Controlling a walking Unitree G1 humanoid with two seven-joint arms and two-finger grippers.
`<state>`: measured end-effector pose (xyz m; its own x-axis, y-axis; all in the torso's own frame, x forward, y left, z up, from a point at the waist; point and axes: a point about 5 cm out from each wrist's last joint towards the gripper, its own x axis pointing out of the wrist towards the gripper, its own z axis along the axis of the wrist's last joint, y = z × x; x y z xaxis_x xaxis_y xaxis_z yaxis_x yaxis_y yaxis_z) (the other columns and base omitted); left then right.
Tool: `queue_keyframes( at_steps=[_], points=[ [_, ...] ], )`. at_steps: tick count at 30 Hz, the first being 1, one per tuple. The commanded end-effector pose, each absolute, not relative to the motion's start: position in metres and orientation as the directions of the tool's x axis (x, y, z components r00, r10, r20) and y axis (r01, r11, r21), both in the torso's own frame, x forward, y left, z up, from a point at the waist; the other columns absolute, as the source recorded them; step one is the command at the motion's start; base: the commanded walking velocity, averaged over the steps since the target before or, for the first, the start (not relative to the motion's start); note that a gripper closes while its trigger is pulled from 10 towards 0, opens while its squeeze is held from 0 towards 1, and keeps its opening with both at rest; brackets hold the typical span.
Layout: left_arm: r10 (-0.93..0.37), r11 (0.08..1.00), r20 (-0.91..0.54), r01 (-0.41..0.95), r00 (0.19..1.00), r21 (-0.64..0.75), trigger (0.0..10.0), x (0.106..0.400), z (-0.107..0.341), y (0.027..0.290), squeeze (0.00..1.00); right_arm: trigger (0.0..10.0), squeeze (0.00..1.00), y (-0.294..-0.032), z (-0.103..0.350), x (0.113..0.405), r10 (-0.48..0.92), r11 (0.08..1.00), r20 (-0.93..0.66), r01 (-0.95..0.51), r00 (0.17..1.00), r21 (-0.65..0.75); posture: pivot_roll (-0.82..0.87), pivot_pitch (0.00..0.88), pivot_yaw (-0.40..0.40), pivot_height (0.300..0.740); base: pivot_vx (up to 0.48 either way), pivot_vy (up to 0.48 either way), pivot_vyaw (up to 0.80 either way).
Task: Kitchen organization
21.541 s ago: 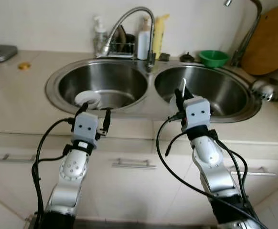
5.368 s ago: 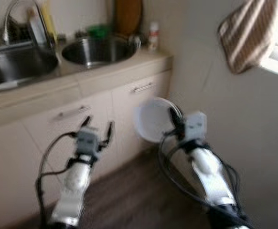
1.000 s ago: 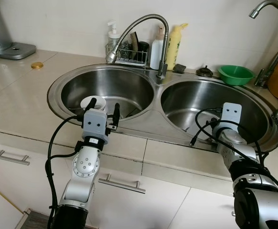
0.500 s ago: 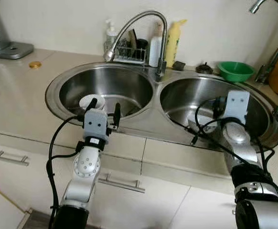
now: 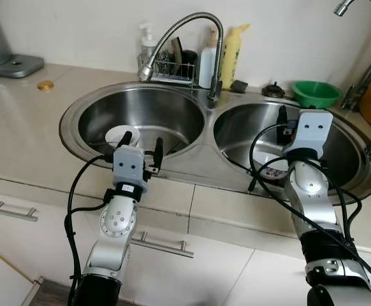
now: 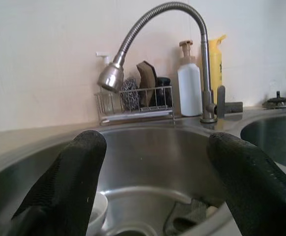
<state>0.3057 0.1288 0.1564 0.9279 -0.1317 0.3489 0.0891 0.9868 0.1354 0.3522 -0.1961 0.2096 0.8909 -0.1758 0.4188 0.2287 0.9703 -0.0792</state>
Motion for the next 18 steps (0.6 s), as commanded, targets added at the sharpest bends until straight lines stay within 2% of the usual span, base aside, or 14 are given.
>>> queue_keyframes(
  at_steps=[1,10,18],
  points=[
    [-0.129,0.987,0.379,0.083,0.916,0.137,10.0,0.306,0.164,0.13,0.0,10.0,0.0,-0.194,0.212,0.349,-0.173,0.972,0.441,0.226,0.881,-0.07,0.0,0.0,-0.028,0.74,-0.266,0.0,0.0],
    [-0.119,0.989,0.433,0.067,0.894,0.134,10.0,0.306,0.176,0.131,0.0,10.0,0.0,-0.191,0.214,0.342,-0.168,0.975,0.479,0.217,0.862,-0.049,0.0,0.0,-0.028,0.74,-0.268,0.0,0.0],
    [-0.113,0.989,0.428,0.059,0.897,0.136,10.0,0.306,0.174,0.134,0.0,10.0,0.0,-0.186,0.222,0.336,-0.15,0.981,0.533,0.191,0.833,-0.021,0.0,0.0,-0.025,0.74,0.0,0.0,0.0]
  ],
)
